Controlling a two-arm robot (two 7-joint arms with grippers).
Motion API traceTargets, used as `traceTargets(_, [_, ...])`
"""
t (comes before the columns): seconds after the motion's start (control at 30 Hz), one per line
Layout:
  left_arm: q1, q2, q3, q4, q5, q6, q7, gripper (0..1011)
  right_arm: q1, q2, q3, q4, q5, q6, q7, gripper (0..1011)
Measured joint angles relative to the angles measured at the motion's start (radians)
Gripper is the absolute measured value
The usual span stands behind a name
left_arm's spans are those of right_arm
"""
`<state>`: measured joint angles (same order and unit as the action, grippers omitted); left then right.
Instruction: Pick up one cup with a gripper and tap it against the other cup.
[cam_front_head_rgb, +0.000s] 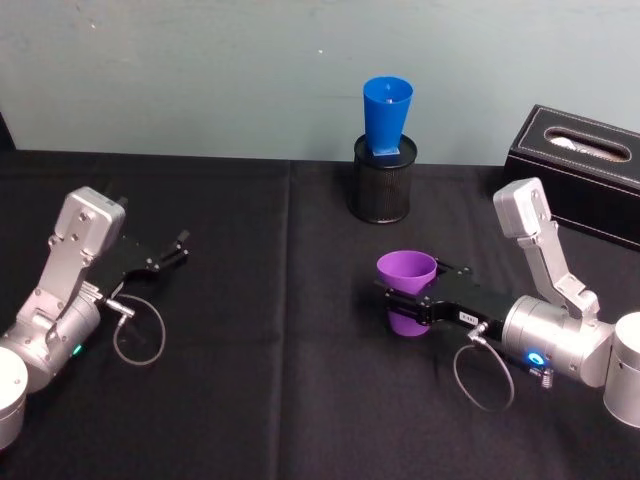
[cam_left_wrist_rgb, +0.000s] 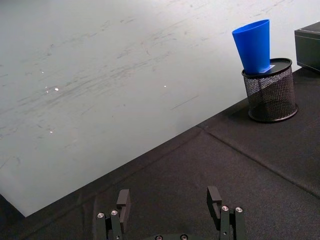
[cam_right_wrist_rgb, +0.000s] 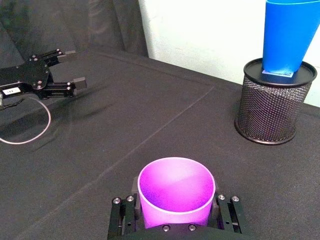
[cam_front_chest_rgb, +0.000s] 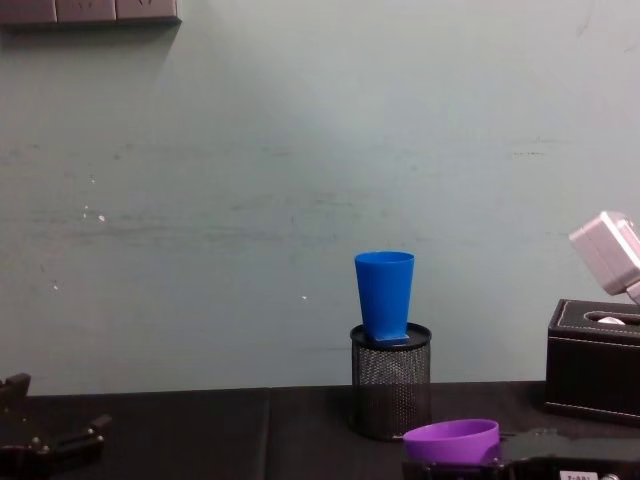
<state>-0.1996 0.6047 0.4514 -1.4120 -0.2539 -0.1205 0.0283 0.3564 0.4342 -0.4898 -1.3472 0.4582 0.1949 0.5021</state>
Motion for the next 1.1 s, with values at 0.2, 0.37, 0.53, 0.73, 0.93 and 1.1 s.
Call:
traceTargets(0.2, [0.0, 0.0, 0.0, 0.0, 0.0, 0.0, 0.0, 1005, -0.001, 0.0, 0.0, -0.001, 0.0, 0.0, 0.0, 743])
traceTargets(0.37, [0.0, 0.0, 0.0, 0.0, 0.0, 0.0, 0.0, 1005, -0.001, 0.001, 0.001, -0.001, 0.0, -0.001, 0.0, 743])
traceTargets(0.53, [0.0, 0.0, 0.0, 0.0, 0.0, 0.0, 0.0, 1005, 0.022, -0.009, -0.004, 0.028, -0.003, -0.024, 0.012, 743])
traceTargets(0.73, [0.0, 0.0, 0.0, 0.0, 0.0, 0.0, 0.0, 1005, 0.04, -0.034, -0.01, 0.089, -0.017, -0.096, 0.03, 743])
traceTargets(0.93, [0.0, 0.0, 0.0, 0.0, 0.0, 0.0, 0.0, 1005, 0.032, -0.054, -0.009, 0.133, -0.04, -0.168, 0.027, 743])
traceTargets(1.1, [0.0, 0.0, 0.0, 0.0, 0.0, 0.0, 0.0, 1005, 0.021, -0.066, -0.003, 0.155, -0.062, -0.209, 0.019, 743])
